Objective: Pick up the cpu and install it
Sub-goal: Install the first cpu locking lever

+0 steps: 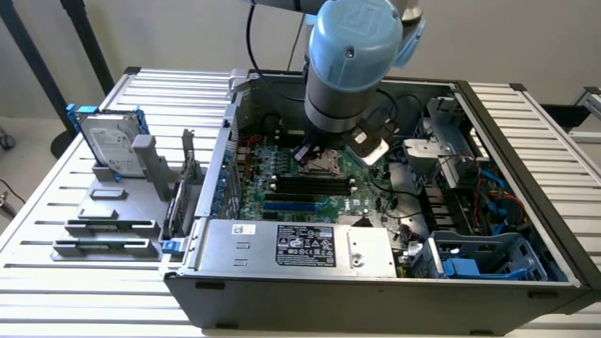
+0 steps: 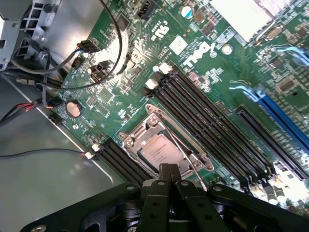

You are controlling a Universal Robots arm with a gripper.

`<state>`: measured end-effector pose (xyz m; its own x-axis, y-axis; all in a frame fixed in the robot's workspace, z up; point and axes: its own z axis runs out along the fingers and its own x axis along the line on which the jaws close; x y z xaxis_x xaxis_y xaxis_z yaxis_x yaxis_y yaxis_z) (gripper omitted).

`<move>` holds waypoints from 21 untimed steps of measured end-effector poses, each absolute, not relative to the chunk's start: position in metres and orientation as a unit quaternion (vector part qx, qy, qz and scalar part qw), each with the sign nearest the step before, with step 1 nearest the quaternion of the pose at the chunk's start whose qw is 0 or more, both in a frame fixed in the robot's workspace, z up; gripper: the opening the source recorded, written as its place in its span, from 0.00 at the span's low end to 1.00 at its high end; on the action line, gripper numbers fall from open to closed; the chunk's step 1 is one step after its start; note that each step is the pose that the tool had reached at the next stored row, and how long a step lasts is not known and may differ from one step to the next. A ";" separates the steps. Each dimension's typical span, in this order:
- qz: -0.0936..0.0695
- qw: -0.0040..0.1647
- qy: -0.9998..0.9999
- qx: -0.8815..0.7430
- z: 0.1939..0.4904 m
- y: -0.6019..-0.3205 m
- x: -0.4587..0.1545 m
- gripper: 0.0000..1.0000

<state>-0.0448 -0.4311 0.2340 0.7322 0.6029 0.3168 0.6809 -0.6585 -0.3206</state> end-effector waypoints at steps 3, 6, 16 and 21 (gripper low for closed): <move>-0.092 0.213 -0.354 -0.906 0.235 -0.435 -0.051 0.11; -0.092 0.213 -0.354 -0.906 0.235 -0.438 -0.056 0.11; -0.089 0.214 -0.354 -0.906 0.235 -0.446 -0.066 0.11; -0.084 0.215 -0.353 -0.907 0.235 -0.446 -0.068 0.11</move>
<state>-0.0680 -0.4463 0.2352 0.7372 0.6030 0.3050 0.6757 -0.6586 -0.3312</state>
